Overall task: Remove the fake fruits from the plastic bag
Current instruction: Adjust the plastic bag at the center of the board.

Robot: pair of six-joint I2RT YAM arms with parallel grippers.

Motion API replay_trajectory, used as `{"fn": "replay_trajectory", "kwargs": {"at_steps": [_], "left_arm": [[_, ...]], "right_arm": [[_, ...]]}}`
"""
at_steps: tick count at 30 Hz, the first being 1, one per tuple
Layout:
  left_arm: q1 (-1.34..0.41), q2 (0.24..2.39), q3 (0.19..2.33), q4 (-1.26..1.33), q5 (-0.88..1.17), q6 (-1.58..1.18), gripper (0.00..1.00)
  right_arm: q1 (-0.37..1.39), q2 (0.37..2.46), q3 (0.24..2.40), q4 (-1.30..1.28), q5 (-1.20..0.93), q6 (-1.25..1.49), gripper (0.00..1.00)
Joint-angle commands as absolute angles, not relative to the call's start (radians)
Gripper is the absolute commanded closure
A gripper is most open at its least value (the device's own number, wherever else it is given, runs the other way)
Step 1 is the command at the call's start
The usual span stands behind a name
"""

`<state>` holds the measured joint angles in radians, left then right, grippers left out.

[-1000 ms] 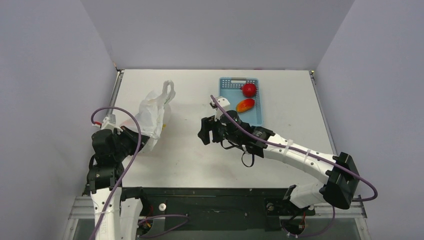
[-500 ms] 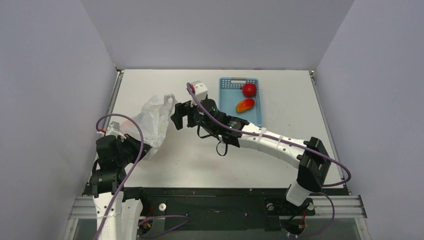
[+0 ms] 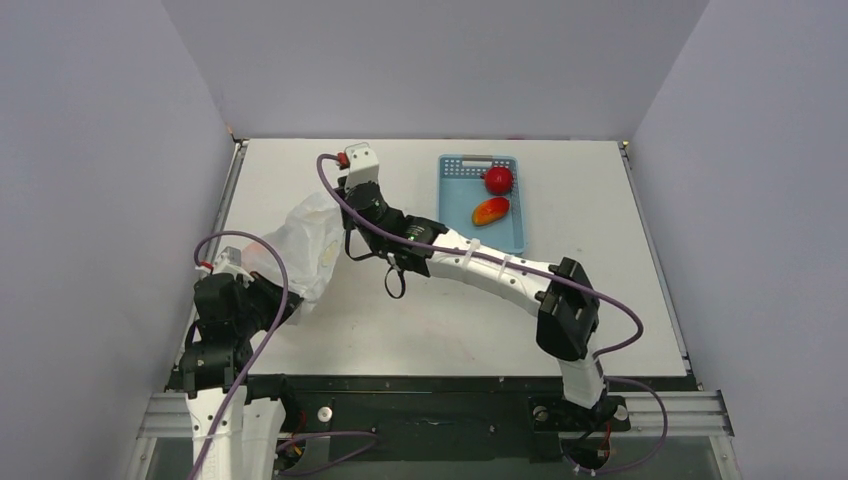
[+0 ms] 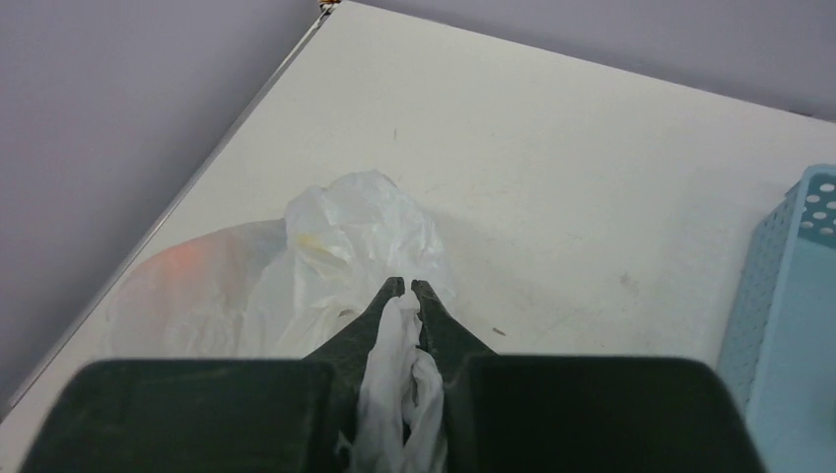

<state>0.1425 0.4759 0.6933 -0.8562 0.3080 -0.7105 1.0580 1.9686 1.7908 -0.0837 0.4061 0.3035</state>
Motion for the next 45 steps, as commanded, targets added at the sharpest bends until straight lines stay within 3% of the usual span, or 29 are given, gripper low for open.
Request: {"fn": "replay_trajectory", "kwargs": {"at_steps": [1,9,16,19,27,39,42,45], "left_arm": [[0.136,0.473,0.695,-0.850,0.303,-0.732,1.00],[0.136,0.446,0.538,-0.483,0.456,-1.057,1.00],[0.133,0.665,0.607,-0.334,0.497,-1.101,1.00],[0.133,0.735,0.682,-0.287,0.502,-1.100,1.00],[0.134,0.932,1.065,-0.356,0.483,-0.990,1.00],[0.167,1.127,1.459,-0.596,0.283,-0.744,1.00],[0.173,1.134,1.465,-0.616,0.267,-0.714,1.00],[0.172,1.083,1.374,-0.610,0.284,-0.710,1.00]], "right_arm": [[1.057,1.855,1.737,-0.146,0.530,0.428,1.00],[1.051,1.347,1.037,-0.028,0.718,0.671,1.00],[0.941,1.014,0.806,-0.073,0.621,0.701,1.00],[0.875,0.981,0.820,-0.101,0.474,0.685,1.00],[0.823,1.036,1.036,-0.182,0.356,0.543,1.00],[0.769,1.410,1.539,-0.250,0.317,0.453,1.00],[0.766,1.444,1.616,-0.297,0.310,0.446,1.00],[0.769,1.409,1.541,-0.312,0.272,0.441,1.00]]}}
